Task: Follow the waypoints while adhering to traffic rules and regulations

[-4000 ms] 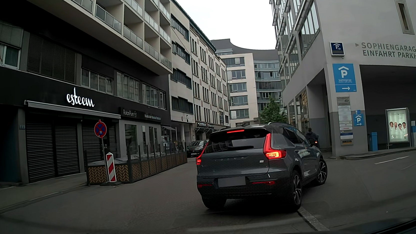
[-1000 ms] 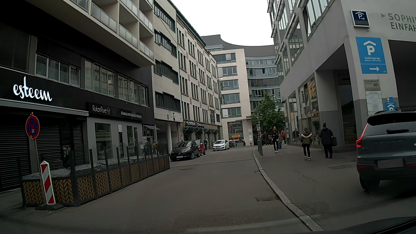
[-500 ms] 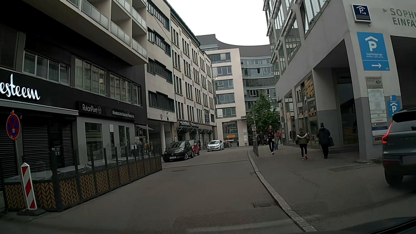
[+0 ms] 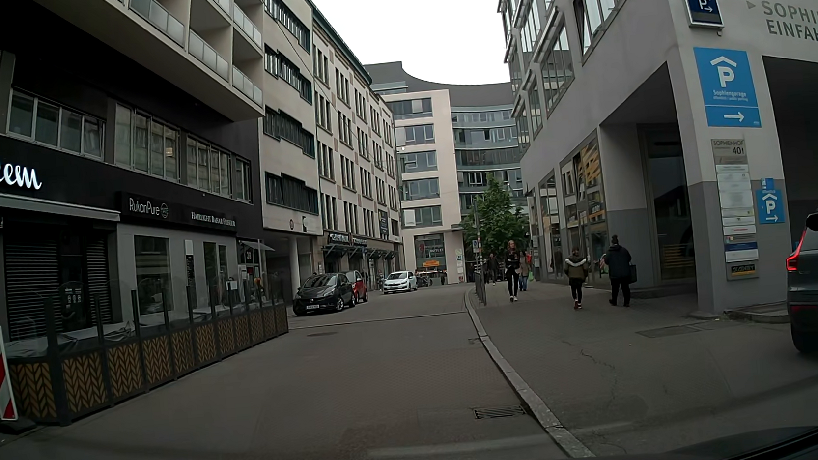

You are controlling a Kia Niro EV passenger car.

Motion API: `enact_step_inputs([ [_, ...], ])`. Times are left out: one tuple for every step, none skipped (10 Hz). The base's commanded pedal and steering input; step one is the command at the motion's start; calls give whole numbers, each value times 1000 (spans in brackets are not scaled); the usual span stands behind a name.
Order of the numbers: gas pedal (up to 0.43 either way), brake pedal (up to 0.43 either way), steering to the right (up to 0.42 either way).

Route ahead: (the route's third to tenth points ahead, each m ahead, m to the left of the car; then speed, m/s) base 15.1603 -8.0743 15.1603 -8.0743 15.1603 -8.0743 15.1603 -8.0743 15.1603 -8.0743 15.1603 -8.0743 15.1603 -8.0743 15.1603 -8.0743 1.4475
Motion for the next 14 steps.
enact_step_inputs([
  [0,140,345],
  [0,159,377],
  [0,165,408],
  [0,165,458],
  [0,165,507],
  [0,165,548],
  [0,165,584],
  [0,159,610],
  [0,165,623],
  [0,177,635],
  [0,177,650],
  [0,183,669],
  [0,183,688],
  [0,183,702],
])
